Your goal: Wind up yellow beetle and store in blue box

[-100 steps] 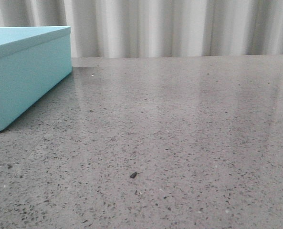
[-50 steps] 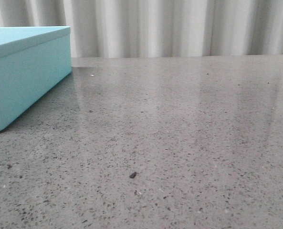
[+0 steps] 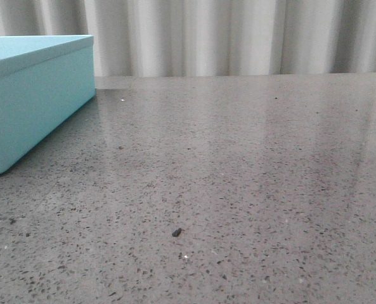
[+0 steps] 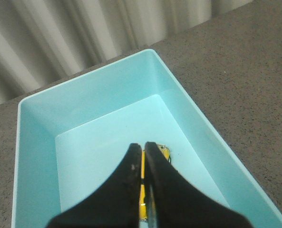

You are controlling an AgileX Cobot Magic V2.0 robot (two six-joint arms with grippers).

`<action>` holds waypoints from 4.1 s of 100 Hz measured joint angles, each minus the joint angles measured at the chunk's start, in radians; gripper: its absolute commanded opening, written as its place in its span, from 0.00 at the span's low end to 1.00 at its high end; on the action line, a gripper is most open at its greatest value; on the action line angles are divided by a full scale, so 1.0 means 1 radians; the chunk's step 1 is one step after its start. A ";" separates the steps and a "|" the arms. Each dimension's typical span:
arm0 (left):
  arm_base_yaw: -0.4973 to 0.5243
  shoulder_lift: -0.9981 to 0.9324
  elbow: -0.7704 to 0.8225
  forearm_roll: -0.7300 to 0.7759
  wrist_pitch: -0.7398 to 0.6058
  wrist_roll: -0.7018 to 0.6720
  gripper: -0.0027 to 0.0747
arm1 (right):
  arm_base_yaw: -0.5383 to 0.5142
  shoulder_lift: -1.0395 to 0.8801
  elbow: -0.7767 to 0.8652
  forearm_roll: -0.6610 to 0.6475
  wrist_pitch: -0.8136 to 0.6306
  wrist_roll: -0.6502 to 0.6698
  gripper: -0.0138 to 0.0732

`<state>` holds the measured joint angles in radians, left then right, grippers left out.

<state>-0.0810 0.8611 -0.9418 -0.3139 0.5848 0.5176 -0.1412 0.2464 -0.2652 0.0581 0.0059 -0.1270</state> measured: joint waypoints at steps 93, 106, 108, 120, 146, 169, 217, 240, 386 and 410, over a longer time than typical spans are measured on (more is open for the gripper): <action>0.000 -0.718 0.549 -0.094 -0.166 0.004 0.01 | 0.000 0.000 0.182 0.081 -0.236 0.000 0.09; 0.000 -0.725 0.555 -0.094 -0.164 0.004 0.01 | 0.000 0.000 0.182 0.081 -0.238 0.000 0.09; 0.000 -0.725 0.555 -0.094 -0.164 0.004 0.01 | 0.000 0.000 0.182 0.081 -0.238 0.000 0.09; 0.000 -0.725 0.555 -0.095 -0.164 0.004 0.01 | 0.000 0.000 0.182 0.081 -0.238 0.000 0.09; 0.000 -0.725 0.555 -0.095 -0.162 0.004 0.01 | 0.000 0.000 0.182 0.081 -0.238 0.000 0.09; 0.000 -0.725 0.555 -0.095 -0.162 0.004 0.01 | 0.000 0.000 0.182 0.081 -0.238 0.000 0.09; 0.014 -0.734 0.647 0.087 -0.384 -0.199 0.01 | 0.000 0.000 0.182 0.081 -0.240 0.000 0.09; 0.120 -0.813 0.819 0.307 -0.576 -0.540 0.01 | 0.000 0.000 0.182 0.081 -0.240 0.000 0.09; 0.170 -0.865 0.942 0.402 -0.253 -0.691 0.01 | 0.000 0.000 0.182 0.081 -0.241 -0.002 0.09; 0.170 -0.865 0.942 0.402 -0.253 -0.691 0.01 | -0.011 -0.102 0.193 0.081 -0.243 -0.002 0.09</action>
<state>0.0886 -0.0036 0.0000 0.0883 0.3316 -0.1732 -0.1519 0.1449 -0.0726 0.1390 -0.2369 -0.1289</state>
